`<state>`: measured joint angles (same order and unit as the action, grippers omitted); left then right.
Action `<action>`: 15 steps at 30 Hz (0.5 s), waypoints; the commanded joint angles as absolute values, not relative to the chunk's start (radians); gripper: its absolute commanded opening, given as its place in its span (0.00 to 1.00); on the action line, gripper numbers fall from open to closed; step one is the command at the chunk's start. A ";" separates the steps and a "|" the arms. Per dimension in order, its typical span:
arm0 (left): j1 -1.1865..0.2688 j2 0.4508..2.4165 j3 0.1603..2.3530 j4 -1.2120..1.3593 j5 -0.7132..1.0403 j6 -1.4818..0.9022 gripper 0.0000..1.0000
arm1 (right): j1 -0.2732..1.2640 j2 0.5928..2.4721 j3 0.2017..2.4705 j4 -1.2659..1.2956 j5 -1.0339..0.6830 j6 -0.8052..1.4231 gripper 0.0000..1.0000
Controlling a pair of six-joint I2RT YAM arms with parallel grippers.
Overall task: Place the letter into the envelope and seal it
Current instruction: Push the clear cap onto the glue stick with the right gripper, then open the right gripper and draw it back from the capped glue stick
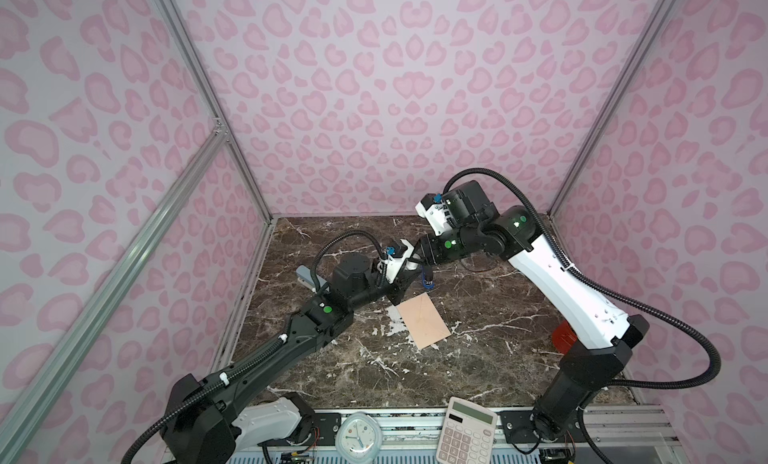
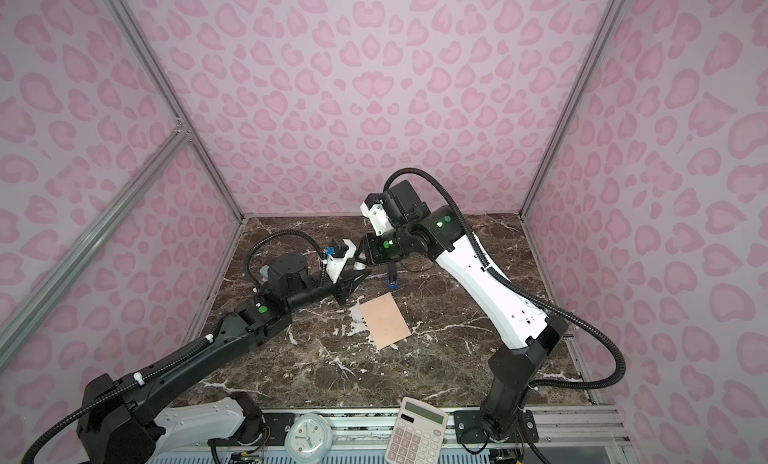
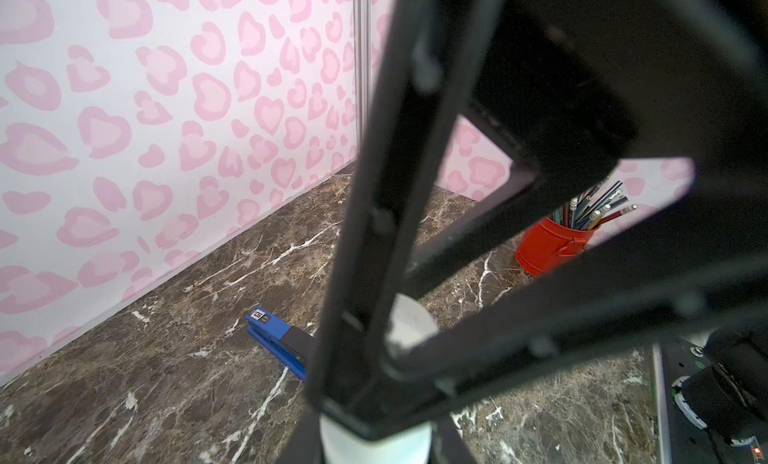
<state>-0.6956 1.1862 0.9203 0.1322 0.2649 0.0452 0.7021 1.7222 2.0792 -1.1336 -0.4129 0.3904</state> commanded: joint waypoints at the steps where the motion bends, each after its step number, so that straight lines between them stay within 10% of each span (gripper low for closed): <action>1: -0.697 1.186 0.930 0.238 0.279 0.054 0.04 | 0.685 1.720 2.077 -1.143 -0.327 0.406 0.35; 15: -0.699 1.198 0.923 0.245 0.290 0.054 0.04 | 0.621 1.691 2.049 -1.009 -0.370 0.480 0.38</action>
<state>-0.7002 1.2003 0.9222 0.1814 0.2768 0.0456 0.6323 1.6939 2.0556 -1.0702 -0.4160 0.4549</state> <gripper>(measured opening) 0.281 0.377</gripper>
